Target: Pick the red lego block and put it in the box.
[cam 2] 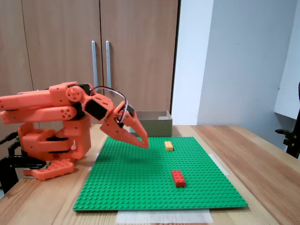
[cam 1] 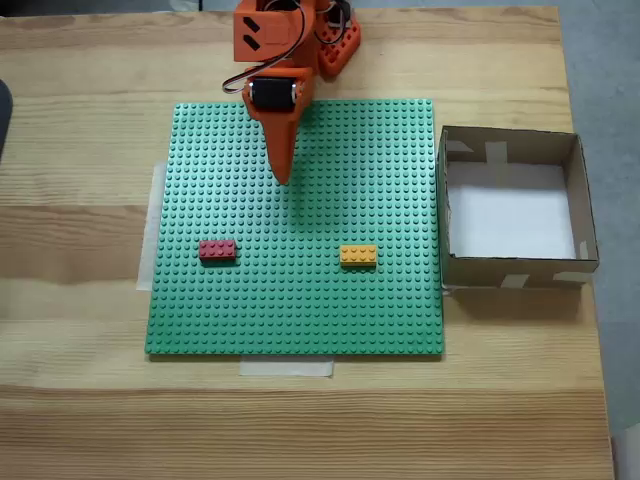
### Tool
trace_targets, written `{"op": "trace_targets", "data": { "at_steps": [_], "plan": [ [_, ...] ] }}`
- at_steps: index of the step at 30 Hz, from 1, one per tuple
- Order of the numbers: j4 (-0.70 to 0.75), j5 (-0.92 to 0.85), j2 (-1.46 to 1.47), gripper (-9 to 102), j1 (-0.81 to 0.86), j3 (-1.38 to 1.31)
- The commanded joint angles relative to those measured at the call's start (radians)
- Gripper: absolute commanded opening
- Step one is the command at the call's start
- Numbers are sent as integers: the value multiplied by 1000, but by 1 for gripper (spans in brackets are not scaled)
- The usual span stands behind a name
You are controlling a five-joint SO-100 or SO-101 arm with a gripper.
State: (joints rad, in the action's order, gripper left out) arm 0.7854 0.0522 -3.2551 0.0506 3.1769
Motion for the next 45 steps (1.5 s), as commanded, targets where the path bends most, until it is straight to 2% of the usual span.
{"op": "trace_targets", "data": {
  "at_steps": [1, 25, 32, 45],
  "plan": [
    [3, 0, -8, -1, -2, 8],
    [3, 8, 5, -1, 2, 3],
    [55, -17, 40, -1, -3, -106],
    [120, -106, 500, -1, 25, -511]
  ]
}}
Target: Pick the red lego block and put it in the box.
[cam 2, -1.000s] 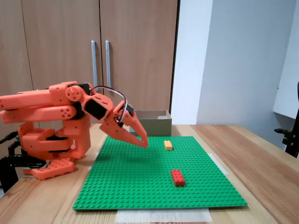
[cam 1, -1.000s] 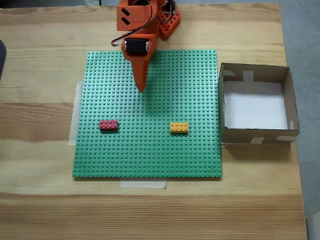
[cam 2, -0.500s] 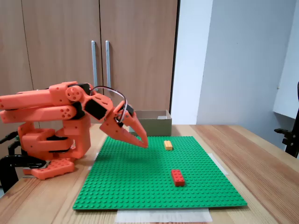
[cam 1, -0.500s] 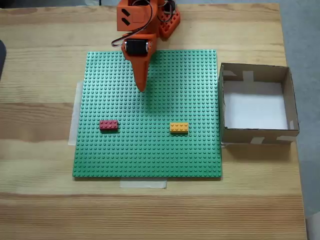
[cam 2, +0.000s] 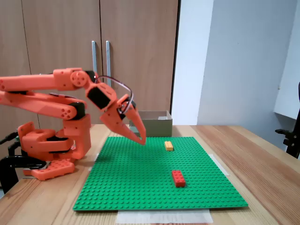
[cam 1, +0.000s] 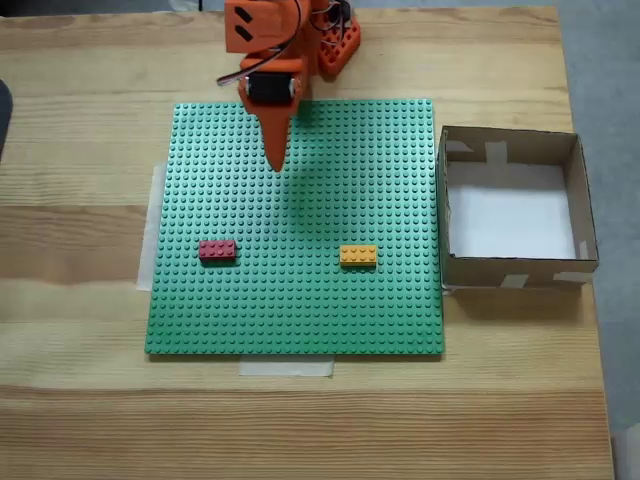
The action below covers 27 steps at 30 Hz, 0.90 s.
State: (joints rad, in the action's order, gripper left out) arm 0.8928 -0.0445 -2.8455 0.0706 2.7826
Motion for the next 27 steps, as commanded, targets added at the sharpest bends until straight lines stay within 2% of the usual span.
{"op": "trace_targets", "data": {
  "at_steps": [1, 8, 16, 20, 27],
  "plan": [
    [12, -6, 127, -1, 14, -146],
    [67, -14, 382, -1, 61, -370],
    [216, -83, 624, -1, 107, -615],
    [233, -115, 723, 0, 143, -703],
    [301, -172, 891, 12, 215, -864]
  ]
}}
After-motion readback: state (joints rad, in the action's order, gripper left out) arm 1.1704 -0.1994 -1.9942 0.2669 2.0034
